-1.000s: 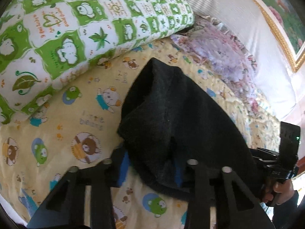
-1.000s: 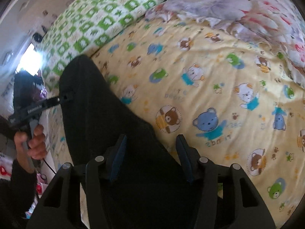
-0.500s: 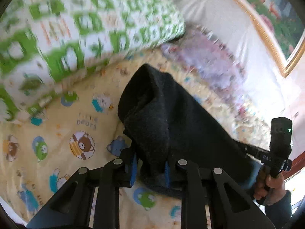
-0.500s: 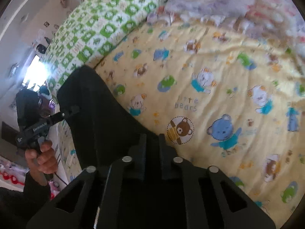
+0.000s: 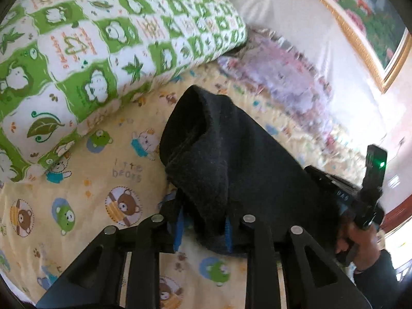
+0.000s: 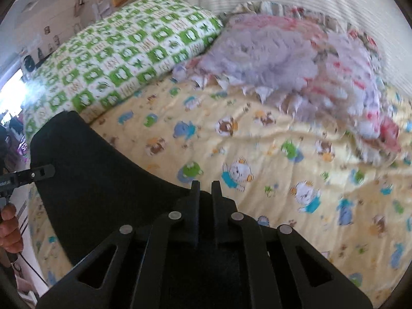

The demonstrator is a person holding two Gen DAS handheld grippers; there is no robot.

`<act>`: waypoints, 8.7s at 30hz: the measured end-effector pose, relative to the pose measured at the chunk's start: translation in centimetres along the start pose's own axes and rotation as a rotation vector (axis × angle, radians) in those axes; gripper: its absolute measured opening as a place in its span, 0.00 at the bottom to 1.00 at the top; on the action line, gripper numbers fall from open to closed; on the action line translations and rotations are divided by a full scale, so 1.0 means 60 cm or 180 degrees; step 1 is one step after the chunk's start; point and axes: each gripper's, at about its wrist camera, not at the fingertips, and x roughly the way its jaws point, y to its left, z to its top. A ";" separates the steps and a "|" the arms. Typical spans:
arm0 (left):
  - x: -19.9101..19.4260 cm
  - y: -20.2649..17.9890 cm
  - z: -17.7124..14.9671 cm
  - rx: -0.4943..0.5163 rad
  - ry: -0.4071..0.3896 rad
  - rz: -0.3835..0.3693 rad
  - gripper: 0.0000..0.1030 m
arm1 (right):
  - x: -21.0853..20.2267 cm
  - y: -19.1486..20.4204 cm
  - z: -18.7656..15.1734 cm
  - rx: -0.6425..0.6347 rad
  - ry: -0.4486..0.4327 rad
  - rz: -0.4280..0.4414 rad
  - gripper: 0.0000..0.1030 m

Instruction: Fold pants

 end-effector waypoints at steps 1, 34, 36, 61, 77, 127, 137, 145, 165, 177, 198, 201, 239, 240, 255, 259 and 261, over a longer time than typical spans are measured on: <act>-0.002 -0.002 -0.001 0.0028 -0.0007 0.0056 0.32 | 0.003 -0.002 -0.001 0.0024 0.0014 0.0002 0.14; 0.011 -0.409 -0.067 0.1402 0.0313 -0.0785 0.61 | -0.444 -0.228 -0.318 0.1678 -0.0764 -0.0766 0.41; 0.026 -0.446 -0.078 0.1542 0.0407 -0.0837 0.62 | -0.456 -0.241 -0.338 0.1779 -0.0776 -0.0810 0.41; 0.188 -0.783 -0.171 0.3051 0.1229 -0.1271 0.69 | -0.496 -0.346 -0.469 0.3346 -0.1051 -0.0574 0.57; 0.269 -0.911 -0.254 0.3639 0.2020 -0.1606 0.66 | -0.478 -0.384 -0.489 0.3515 -0.1333 -0.0380 0.14; 0.166 -0.450 -0.076 0.1412 0.1346 -0.2061 0.11 | -0.246 -0.178 -0.235 0.2238 -0.1071 0.1677 0.14; 0.125 -0.352 -0.082 0.1070 0.1171 -0.1629 0.11 | -0.223 -0.150 -0.224 0.2078 -0.0820 0.1563 0.38; 0.074 -0.293 -0.088 0.0739 0.0993 -0.1456 0.15 | -0.221 -0.122 -0.210 0.1956 -0.0780 0.1568 0.56; 0.002 -0.207 -0.086 0.0082 0.0599 -0.1081 0.32 | -0.257 -0.118 -0.164 0.1807 -0.0851 0.1522 0.56; -0.048 -0.087 -0.094 -0.0663 0.0263 -0.0560 0.32 | -0.169 -0.048 -0.059 0.1168 -0.0295 0.1475 0.56; -0.074 0.033 -0.083 -0.1404 -0.0002 -0.0159 0.32 | -0.049 0.057 0.063 0.0403 0.0249 0.1515 0.62; -0.067 0.040 -0.074 -0.1461 -0.0008 -0.0109 0.41 | -0.015 0.079 0.100 0.0194 0.0384 0.1462 0.62; -0.022 0.040 -0.039 -0.1702 -0.0163 -0.0028 0.28 | 0.178 0.202 0.185 -0.0616 0.0961 0.1730 0.22; -0.025 0.038 -0.039 -0.1679 -0.0169 -0.0041 0.27 | 0.173 0.204 0.184 -0.0631 0.0919 0.1729 0.21; -0.119 -0.127 -0.007 -0.1020 -0.0466 -0.0506 0.24 | -0.033 0.092 0.171 0.0043 0.0104 0.2043 0.16; -0.122 -0.190 -0.006 -0.0828 -0.0411 -0.0656 0.24 | -0.085 0.034 0.151 0.0282 -0.0078 0.2039 0.16; -0.122 -0.218 -0.011 -0.0732 -0.0373 -0.0709 0.24 | -0.105 0.007 0.139 0.0380 -0.0157 0.2018 0.16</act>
